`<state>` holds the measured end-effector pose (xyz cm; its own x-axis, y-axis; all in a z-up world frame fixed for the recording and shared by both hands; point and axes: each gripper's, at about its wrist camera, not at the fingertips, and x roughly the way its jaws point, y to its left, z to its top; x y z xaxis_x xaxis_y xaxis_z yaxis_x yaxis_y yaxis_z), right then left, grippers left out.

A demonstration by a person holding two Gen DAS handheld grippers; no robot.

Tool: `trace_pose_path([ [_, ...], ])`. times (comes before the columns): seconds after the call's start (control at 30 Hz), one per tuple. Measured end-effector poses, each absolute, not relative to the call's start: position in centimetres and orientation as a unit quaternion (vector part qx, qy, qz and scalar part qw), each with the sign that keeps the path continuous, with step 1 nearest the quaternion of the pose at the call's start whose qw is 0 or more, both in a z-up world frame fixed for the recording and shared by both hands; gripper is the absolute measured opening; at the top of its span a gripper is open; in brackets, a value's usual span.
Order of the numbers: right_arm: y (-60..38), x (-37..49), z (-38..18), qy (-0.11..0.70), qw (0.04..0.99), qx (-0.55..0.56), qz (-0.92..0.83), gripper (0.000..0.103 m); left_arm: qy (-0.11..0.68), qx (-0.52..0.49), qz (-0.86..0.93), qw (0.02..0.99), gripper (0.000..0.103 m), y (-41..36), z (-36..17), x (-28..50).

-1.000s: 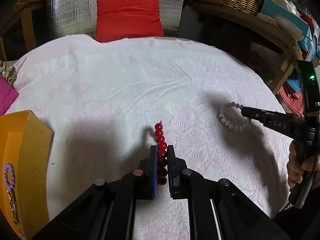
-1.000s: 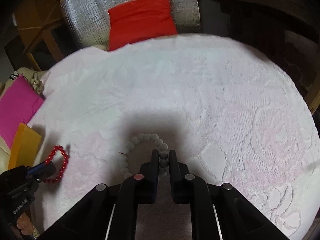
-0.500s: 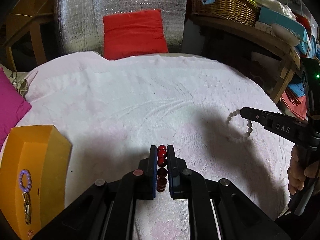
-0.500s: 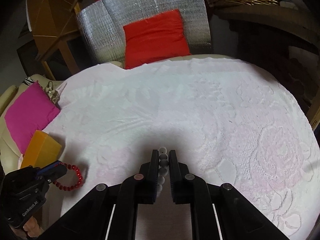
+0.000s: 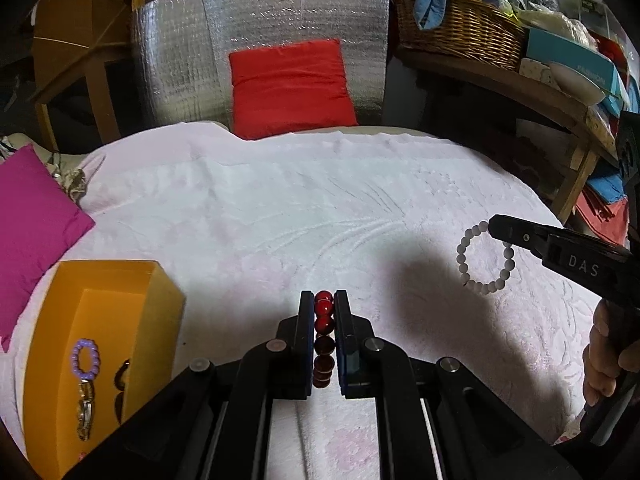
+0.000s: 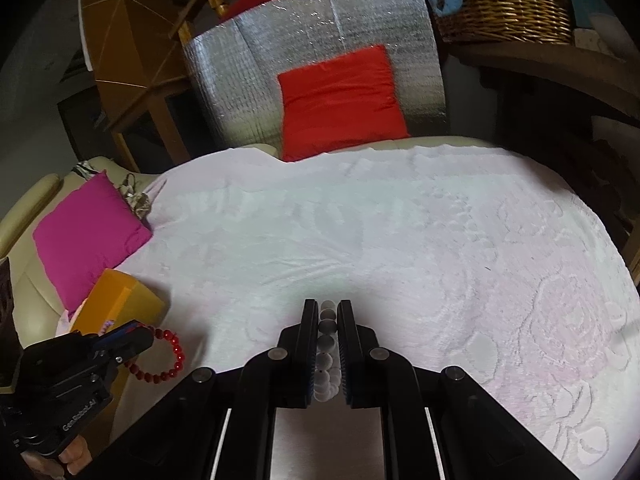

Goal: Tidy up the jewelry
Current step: 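Lift both held bracelets off the sheet toward the orange box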

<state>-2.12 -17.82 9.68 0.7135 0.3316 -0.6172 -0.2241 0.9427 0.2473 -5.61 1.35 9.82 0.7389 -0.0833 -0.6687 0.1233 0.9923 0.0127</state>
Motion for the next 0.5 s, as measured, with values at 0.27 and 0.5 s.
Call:
trace_pose_path([
  [0.27, -15.9, -3.2, 10.6, 0.337, 0.923, 0.069, 0.172, 0.011, 0.346, 0.023, -0.038, 0.937, 0.01, 2.1, 11.1, -6.9],
  [0.5, -13.9, -4.2, 11.4, 0.328, 0.922, 0.067, 0.193, 0.011, 0.336, 0.018, -0.021, 0.942, 0.01, 3.1, 11.9, -7.8],
])
